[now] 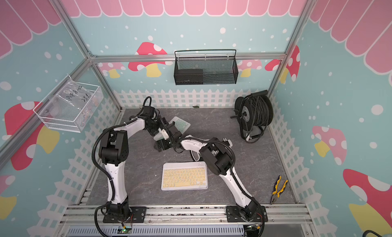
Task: Stack the numeric keypads
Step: Move the numeric keypad to the center of the board.
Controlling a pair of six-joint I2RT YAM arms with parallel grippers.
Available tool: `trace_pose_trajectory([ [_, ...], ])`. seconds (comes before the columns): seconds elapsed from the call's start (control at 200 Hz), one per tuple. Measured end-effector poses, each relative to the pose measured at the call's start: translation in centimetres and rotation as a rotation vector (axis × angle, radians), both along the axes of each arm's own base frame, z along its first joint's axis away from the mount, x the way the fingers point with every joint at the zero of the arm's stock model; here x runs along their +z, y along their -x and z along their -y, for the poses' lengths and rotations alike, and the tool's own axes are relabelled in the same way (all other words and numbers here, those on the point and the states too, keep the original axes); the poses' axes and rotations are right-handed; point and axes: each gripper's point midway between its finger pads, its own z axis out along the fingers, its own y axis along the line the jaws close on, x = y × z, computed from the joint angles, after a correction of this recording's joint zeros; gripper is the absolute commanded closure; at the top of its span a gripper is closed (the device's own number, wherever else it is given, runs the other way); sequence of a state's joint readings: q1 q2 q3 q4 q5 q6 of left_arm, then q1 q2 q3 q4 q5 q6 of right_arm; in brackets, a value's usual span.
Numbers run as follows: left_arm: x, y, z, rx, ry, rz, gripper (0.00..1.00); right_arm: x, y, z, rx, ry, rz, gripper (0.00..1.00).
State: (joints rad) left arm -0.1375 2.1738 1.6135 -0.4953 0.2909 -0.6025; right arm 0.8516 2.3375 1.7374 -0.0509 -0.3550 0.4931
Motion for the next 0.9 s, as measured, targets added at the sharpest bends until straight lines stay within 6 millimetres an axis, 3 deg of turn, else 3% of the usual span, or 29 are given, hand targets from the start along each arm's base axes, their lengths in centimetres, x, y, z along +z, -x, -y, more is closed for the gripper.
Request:
trace_pose_trajectory([
  [0.095, 0.0, 2.1, 1.9, -0.047, 0.024, -0.042, 0.04, -0.6, 3.8, -1.7, 0.086, 0.012, 0.002, 0.00],
  [0.18, 0.1, 2.9, 1.7, -0.045, 0.033, -0.068, 0.04, -0.3, 4.1, -1.1, 0.086, 0.041, 0.034, 0.00],
  [0.285, 0.6, 3.0, -0.4, 0.008, 0.045, -0.076, 0.04, 2.5, 2.3, 1.0, 0.035, 0.068, 0.127, 0.00],
  [0.48, 3.4, 2.9, -4.9, 0.120, 0.083, -0.029, 0.04, 12.4, -2.3, 5.6, -0.121, 0.029, 0.343, 0.00],
  [0.575, 4.7, 3.5, -5.4, 0.142, 0.099, -0.008, 0.04, 14.7, -5.3, 7.9, -0.192, 0.016, 0.389, 0.00],
  [0.72, 4.6, 6.9, -3.8, 0.125, 0.106, -0.043, 0.04, 13.3, -12.0, 11.7, -0.304, 0.051, 0.371, 0.00],
  [0.836, 3.6, 10.4, -1.6, 0.093, 0.102, -0.104, 0.04, 9.9, -17.5, 14.6, -0.374, 0.096, 0.317, 0.00],
  [0.901, 3.1, 11.9, -0.7, 0.082, 0.102, -0.134, 0.04, 7.6, -19.4, 16.2, -0.402, 0.120, 0.279, 0.00],
])
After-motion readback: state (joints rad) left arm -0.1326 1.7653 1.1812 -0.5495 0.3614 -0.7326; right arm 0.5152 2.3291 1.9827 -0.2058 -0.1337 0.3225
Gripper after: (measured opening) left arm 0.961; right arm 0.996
